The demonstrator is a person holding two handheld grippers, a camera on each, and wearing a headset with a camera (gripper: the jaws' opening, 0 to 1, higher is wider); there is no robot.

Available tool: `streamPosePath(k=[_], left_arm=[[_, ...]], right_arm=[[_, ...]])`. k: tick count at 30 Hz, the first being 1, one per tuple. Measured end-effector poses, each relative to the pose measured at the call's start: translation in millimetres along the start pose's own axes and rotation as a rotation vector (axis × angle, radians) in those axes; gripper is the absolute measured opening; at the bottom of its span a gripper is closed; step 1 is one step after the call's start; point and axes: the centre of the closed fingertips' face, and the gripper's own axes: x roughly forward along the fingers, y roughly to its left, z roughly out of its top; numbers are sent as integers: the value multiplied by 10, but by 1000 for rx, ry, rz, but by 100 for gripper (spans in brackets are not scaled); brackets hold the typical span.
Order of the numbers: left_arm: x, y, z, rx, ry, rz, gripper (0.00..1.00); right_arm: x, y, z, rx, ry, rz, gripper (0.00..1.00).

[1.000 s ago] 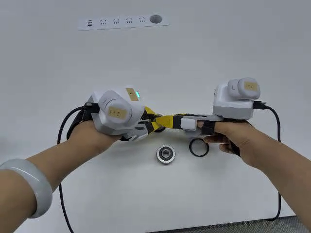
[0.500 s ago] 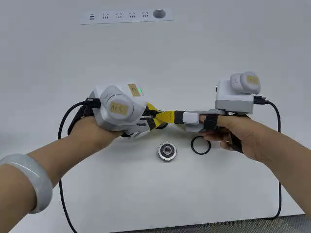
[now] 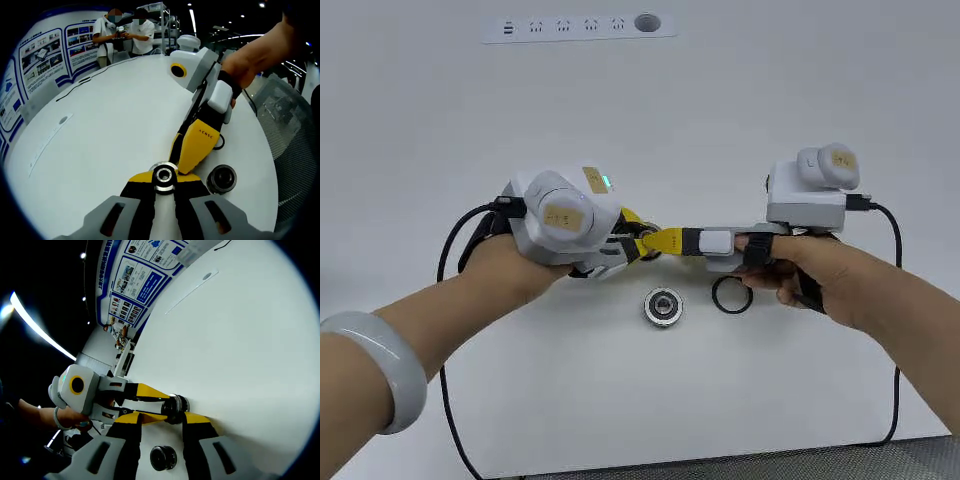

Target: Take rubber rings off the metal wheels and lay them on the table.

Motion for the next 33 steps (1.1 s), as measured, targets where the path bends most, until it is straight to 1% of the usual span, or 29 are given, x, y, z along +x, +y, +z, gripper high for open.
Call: streamPosePath(k=[7, 13, 20, 27, 33], left_arm=[[-2, -2, 0, 1, -1, 0, 13], [-3, -1, -1, 0, -1, 0, 13], [-8, 1, -3, -1, -3, 0, 13], [-9, -1, -3, -2, -4, 0, 13], [-7, 4, -8, 0, -4, 0, 13]], right_arm=[[-43, -11, 15, -23, -5, -12, 29], [-39, -35, 12, -39, -1, -27, 25], [-47, -124, 23, -50, -2, -65, 13], [-44, -183, 21, -54, -1, -92, 6], [-41, -183, 21, -51, -1, -97, 5]])
